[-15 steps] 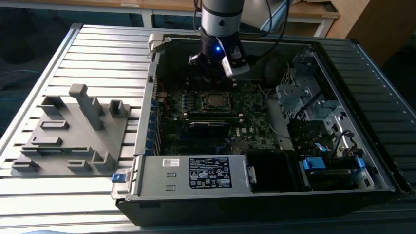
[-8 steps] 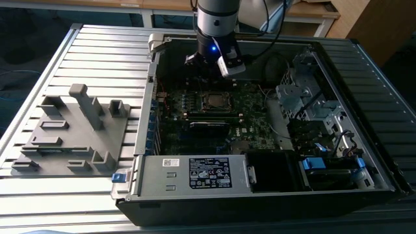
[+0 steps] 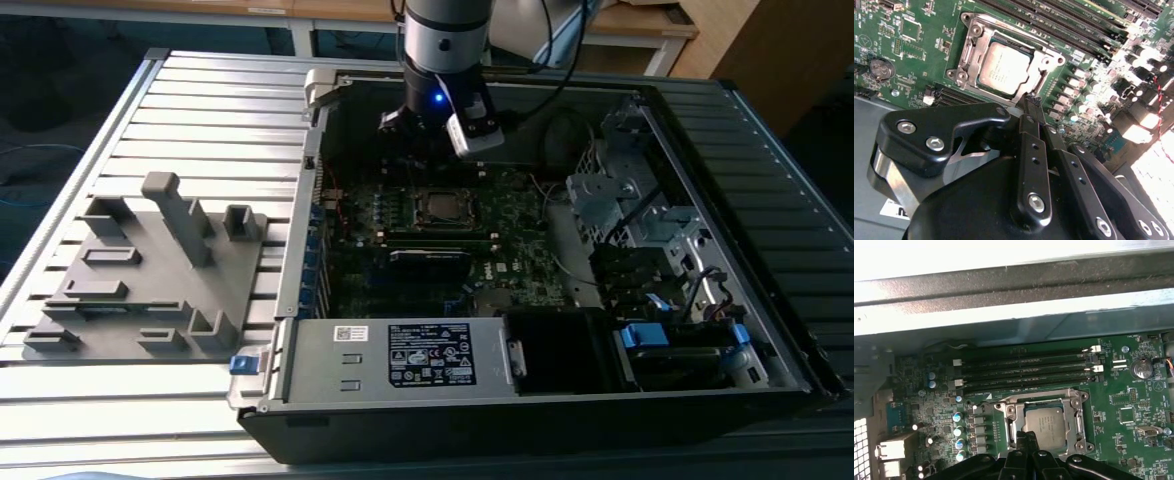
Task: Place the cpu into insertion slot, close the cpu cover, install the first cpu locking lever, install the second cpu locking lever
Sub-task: 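Install the first cpu locking lever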
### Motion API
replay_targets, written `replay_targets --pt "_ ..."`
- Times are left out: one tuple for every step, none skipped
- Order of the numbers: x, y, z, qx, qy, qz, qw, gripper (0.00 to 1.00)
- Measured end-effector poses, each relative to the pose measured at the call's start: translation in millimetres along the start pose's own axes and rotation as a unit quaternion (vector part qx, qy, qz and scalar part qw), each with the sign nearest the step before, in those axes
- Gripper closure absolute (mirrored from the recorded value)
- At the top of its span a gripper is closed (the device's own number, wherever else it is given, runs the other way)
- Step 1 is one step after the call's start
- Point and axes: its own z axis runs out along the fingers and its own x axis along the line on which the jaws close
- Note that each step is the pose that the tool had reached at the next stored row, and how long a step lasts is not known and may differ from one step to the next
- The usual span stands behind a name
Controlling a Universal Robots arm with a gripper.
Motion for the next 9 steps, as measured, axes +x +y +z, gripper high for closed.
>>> replay_targets --pt "0.0 0.0 0.0 0.0 0.0 0.0 1.0 0.89" --pt "0.0 0.0 0.0 0.0 0.0 0.0 1.0 0.89" --pt "0.0 0.0 -0.1 0.0 0.0 0.0 1.0 0.89" --pt "0.0 0.0 -0.2 0.0001 0.0 0.0 1.0 0.89" --pt "0.0 0.0 -0.2 0.0 0.0 0.0 1.0 0.89" --pt "0.0 0.0 -0.2 0.0 0.0 0.0 1.0 0.89" --pt "0.3 0.0 -0.3 0.0001 0.0 0.0 1.0 0.89" --pt "0.9 -0.1 -0.3 0.0002 0.0001 0.0 1.0 0.89" --pt "2.0 -0.3 -0.3 0.0001 0.0 0.0 1.0 0.89"
